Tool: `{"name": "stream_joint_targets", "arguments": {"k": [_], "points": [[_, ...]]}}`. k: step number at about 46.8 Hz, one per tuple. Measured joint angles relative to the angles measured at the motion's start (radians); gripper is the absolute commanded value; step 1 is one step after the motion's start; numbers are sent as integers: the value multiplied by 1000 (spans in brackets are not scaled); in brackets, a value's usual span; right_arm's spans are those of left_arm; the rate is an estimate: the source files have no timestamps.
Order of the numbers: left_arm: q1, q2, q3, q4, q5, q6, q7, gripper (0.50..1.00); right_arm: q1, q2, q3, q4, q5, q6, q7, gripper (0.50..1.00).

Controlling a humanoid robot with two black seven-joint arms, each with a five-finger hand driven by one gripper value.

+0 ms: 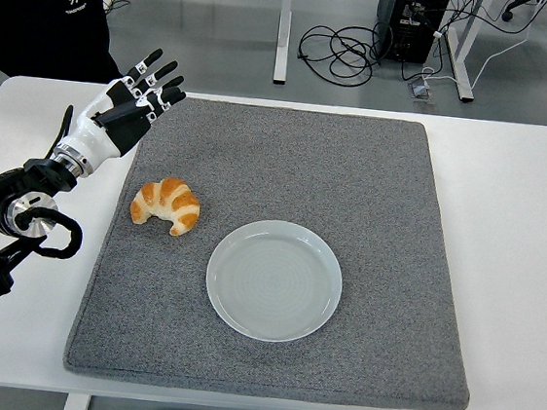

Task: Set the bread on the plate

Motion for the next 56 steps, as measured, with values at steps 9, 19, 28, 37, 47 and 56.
{"name": "stream_joint_targets", "arguments": {"k": [9, 19, 28, 37, 47, 56], "points": [[0, 1, 4, 0, 1, -6, 5, 966, 1, 0, 0, 0, 0, 0, 0, 1000], [-2, 0, 0, 0, -1, 3, 4, 965, 1, 0, 0, 0, 0, 0, 0, 1000], [-2, -1, 0, 0, -2, 6, 2, 965, 1, 0, 0, 0, 0, 0, 0, 1000], [-2, -1, 0, 0, -1, 26, 2, 963, 1, 0, 0, 0, 0, 0, 0, 1000], [-4, -1, 1, 0, 0, 31, 3, 963, 1, 0, 1, 0, 0, 0, 0, 1000], [-4, -2, 2, 0, 2, 32, 3, 957, 1, 0, 1, 0, 0, 0, 0, 1000]]}}
